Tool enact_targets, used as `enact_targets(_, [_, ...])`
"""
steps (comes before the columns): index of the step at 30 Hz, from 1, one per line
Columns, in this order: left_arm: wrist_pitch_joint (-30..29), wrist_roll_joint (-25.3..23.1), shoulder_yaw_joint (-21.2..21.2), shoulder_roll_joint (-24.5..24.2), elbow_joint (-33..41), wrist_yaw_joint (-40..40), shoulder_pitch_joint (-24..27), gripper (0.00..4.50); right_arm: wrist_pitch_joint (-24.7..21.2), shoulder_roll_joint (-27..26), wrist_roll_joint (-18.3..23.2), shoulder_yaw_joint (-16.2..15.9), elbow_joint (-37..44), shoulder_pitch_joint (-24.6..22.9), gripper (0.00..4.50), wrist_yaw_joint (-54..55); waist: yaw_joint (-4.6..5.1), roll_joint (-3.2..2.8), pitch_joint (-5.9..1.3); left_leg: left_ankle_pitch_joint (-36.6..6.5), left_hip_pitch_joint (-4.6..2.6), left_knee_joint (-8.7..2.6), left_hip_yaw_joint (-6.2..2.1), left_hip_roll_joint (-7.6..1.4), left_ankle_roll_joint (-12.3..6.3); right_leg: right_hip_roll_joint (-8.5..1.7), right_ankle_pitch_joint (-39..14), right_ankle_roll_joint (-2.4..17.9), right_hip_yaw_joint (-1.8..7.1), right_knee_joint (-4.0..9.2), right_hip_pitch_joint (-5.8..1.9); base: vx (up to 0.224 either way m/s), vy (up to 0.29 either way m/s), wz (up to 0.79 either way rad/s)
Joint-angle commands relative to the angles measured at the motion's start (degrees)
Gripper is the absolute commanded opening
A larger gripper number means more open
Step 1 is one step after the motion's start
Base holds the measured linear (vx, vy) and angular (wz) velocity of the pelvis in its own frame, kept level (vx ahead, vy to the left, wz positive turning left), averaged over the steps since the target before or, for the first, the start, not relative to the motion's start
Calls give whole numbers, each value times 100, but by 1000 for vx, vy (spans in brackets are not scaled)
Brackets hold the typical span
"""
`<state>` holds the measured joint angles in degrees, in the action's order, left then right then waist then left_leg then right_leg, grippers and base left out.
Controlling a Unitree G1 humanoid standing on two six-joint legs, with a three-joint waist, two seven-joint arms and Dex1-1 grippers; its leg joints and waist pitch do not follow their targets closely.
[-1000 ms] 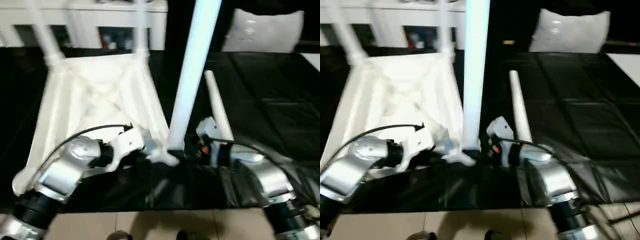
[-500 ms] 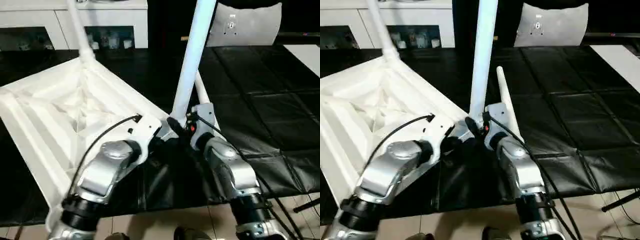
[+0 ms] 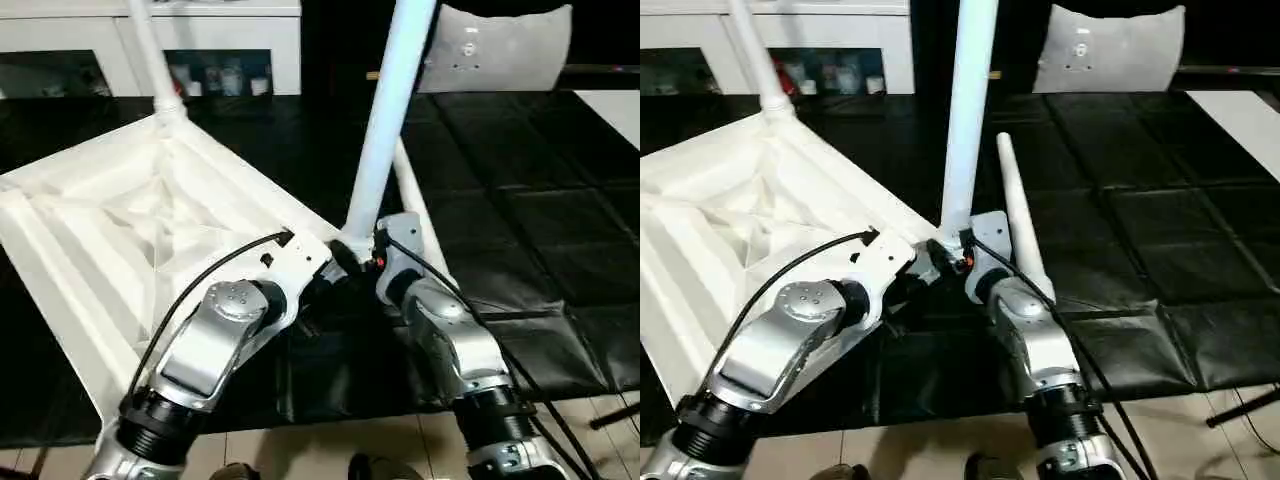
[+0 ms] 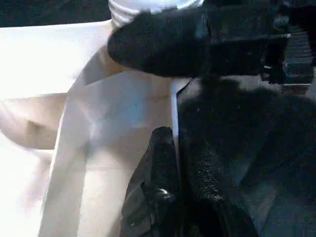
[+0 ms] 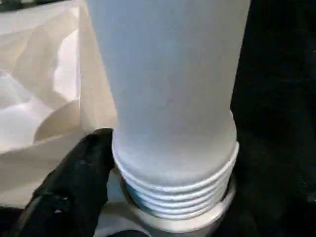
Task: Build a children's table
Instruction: Rotate leg to tighten
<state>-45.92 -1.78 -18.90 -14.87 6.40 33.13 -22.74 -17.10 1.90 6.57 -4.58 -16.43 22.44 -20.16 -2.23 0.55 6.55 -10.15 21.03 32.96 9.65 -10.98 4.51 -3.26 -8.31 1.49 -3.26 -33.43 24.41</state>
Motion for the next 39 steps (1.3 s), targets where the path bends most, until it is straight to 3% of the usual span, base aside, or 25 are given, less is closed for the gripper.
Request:
enact_targets(1, [346,78,-8,-73,150,191,-126,0,42,68,92,-57,149,-51,418,-232,-39,-72,-532,-701,-34,-300,-17,-144,-303,-360,-924,1146,253,289,-387,0,0,0])
enact_targets(3, [654,182,-13,-396,-17,552,-111,0,-53,438,423,-142,741,-232,431,-986,-84,-79,-525,-763,-28,-299,-16,-135,-382,-364,-960,1125,247,302,-412,0,0,0])
enact_targets(4, [654,182,-13,-396,-17,552,-111,0,-53,438,423,-142,741,-232,431,-986,-90,-72,-523,-747,-28,-298,-14,-146,-376,-366,-968,1107,251,298,-407,0,0,0])
enact_targets(9, [1453,271,-93,-993,-328,1412,-114,0,-159,1408,586,-517,1478,-483,441,-2353,-149,-84,-485,-1045,-61,-319,-17,-160,-316,-372,-1506,1017,244,354,-375,0,0,0])
enact_targets(13, [1931,416,-232,-1331,-377,2091,-66,0,-129,1698,646,-513,1506,-417,441,-2764,-163,-89,-475,-1273,-92,-329,-28,-167,-247,-399,-1914,984,245,396,-356,0,0,0])
enact_targets(16, [2452,418,-439,-1625,-461,2588,-67,0,-17,1898,678,-516,1347,-280,441,-3051,-193,-106,-488,-1225,-97,-326,-37,-183,-222,-390,-1724,1067,240,364,-342,0,0,0])
enact_targets(17, [2471,433,-483,-1676,-471,2697,-80,0,70,1961,638,-538,1261,-233,441,-3121,-208,-89,-481,-1244,-99,-329,-28,-191,-206,-391,-1680,1083,245,350,-341,0,0,0])
enact_targets(20, [2596,461,-547,-1760,-530,2984,-127,0,153,2152,619,-660,1092,-117,441,-3493,-265,-110,-474,-1314,-149,-320,-3,-198,-164,-390,-1658,1151,255,347,-306,0,0,0])
enact_targets(25, [2848,374,-586,-1852,-653,3168,-172,0,107,2418,650,-910,982,11,441,-4215,-288,-74,-489,-1179,-80,-321,-25,-199,-220,-417,-1480,1174,247,300,-381,0,0,0])
enact_targets(30, [2989,401,-589,-1940,-710,3268,-152,0,48,2500,661,-1016,910,57,427,-4428,-266,-58,-484,-1171,-62,-311,-26,-188,-218,-421,-1669,1146,249,312,-384,0,0,0])
enact_targets(39, [3055,408,-568,-1975,-719,3396,-118,0,-25,2498,711,-1059,620,148,344,-4657,-243,-32,-468,-1193,-62,-306,-25,-192,-214,-411,-2017,1037,243,332,-359,0,0,0])
